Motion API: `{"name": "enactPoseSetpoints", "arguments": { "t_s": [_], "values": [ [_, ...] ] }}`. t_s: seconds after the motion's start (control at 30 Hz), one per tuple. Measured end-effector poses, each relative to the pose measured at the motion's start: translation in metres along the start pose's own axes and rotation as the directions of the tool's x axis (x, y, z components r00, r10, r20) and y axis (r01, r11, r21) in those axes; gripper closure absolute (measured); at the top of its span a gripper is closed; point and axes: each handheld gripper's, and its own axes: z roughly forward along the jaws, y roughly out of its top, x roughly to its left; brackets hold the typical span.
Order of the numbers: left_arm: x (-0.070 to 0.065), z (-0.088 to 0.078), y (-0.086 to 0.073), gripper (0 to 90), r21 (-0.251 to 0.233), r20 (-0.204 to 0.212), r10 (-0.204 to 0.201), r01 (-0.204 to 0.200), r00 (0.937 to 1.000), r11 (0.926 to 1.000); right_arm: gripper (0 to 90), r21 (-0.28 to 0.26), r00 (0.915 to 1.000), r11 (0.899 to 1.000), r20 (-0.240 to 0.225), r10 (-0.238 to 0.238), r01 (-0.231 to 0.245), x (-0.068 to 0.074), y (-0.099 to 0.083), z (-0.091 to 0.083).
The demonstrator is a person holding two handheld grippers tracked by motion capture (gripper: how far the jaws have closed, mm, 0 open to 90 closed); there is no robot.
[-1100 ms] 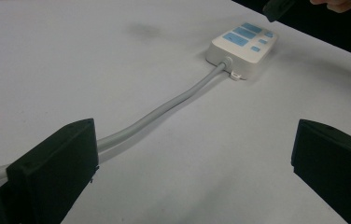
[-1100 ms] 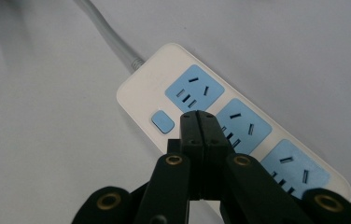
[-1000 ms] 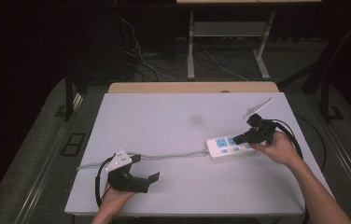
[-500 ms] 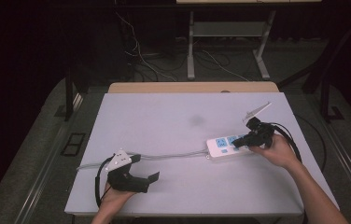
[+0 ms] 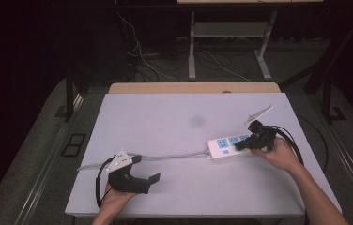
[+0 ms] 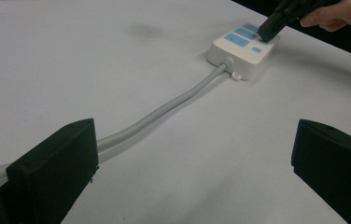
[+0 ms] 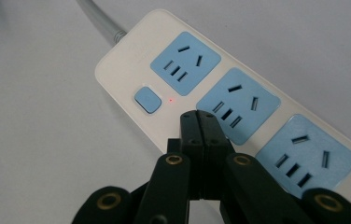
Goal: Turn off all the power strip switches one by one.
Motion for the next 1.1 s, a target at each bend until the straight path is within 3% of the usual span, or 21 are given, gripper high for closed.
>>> {"name": "enactPoseSetpoints", "arguments": {
  "t_s": [0.2, 0.47, 0.63, 0.8, 1.1],
  "values": [
    [-0.0004, 0.0003, 0.0002, 0.0, -0.001, -0.001, 0.000, 0.000, 1.0000, 1.0000, 90.0, -0.004, 0.9999, 1.000, -0.002, 0.014, -0.014, -0.0003, -0.0008, 0.0001],
    [-0.0011, -0.0001, 0.0004, 0.0, -0.003, 0.002, 0.004, -0.004, 1.0000, 1.0000, 90.0, -0.010, 0.9998, 1.000, 0.019, -0.007, 0.007, 0.0026, -0.0017, 0.0007],
    [-0.0010, 0.0005, 0.0009, 0.0, -0.001, -0.001, 0.007, -0.007, 1.0000, 1.0000, 90.0, -0.012, 0.9998, 1.000, 0.016, 0.014, -0.013, 0.0021, -0.0025, 0.0015],
    [-0.0014, -0.0001, 0.0008, 0.0, -0.003, -0.001, 0.007, -0.007, 1.0000, 1.0000, 90.0, -0.016, 0.9995, 1.000, 0.030, -0.005, 0.006, 0.0040, -0.0031, 0.0015],
    [-0.0003, 0.0006, 0.0008, 0.0, -0.001, -0.001, 0.007, -0.007, 1.0000, 1.0000, 90.0, -0.043, 0.9999, 0.999, 0.010, 0.007, -0.007, 0.0000, -0.0061, 0.0011]
  ]
}}
